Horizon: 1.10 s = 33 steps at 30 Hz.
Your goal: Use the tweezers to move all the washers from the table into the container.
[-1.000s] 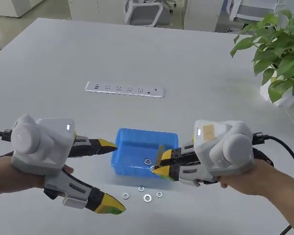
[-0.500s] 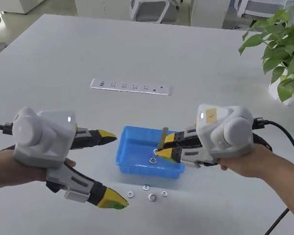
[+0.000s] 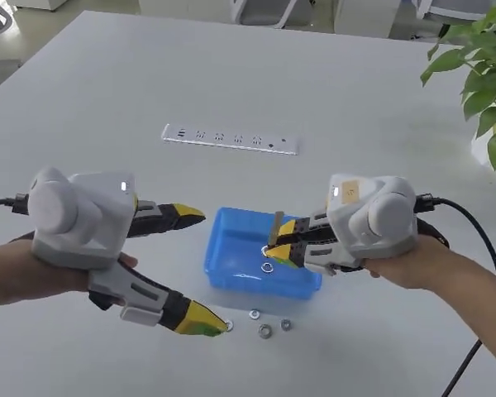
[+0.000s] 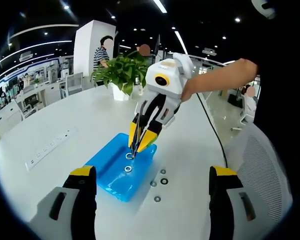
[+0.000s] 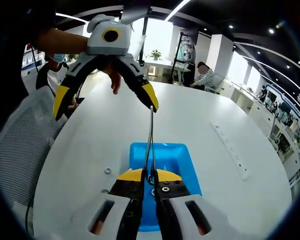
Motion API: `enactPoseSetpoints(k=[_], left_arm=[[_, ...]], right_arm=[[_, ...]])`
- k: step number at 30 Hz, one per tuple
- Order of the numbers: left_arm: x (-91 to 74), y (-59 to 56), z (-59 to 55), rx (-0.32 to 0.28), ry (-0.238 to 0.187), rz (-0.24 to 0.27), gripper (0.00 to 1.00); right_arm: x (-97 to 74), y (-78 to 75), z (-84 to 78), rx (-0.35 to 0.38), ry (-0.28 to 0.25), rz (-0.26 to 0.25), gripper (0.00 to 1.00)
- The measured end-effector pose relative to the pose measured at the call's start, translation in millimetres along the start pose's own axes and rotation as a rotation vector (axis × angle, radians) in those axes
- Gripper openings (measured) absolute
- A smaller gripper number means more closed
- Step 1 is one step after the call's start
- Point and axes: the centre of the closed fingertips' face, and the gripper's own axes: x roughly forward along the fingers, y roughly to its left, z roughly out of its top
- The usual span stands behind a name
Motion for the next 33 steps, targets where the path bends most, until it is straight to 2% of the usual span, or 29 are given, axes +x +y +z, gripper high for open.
enactPoseSetpoints(k=[19, 27, 33], left_arm=[[10.7, 13.5, -2.8, 0.004, 0.007, -0.004, 0.96], [21.2, 23.4, -1.1, 0.031, 0.015, 0.002, 0.78], [29.1, 32.1, 1.8, 0.064, 0.028, 0.003, 0.58]], right_arm=[[32.4, -6.7, -20.6, 0.012, 0.009, 0.036, 0.08], [43.5, -5.4, -30.5, 0.011, 0.022, 0.062, 0.08], [48.1, -3.2, -37.4, 0.01, 0.039, 0.081, 0.08]])
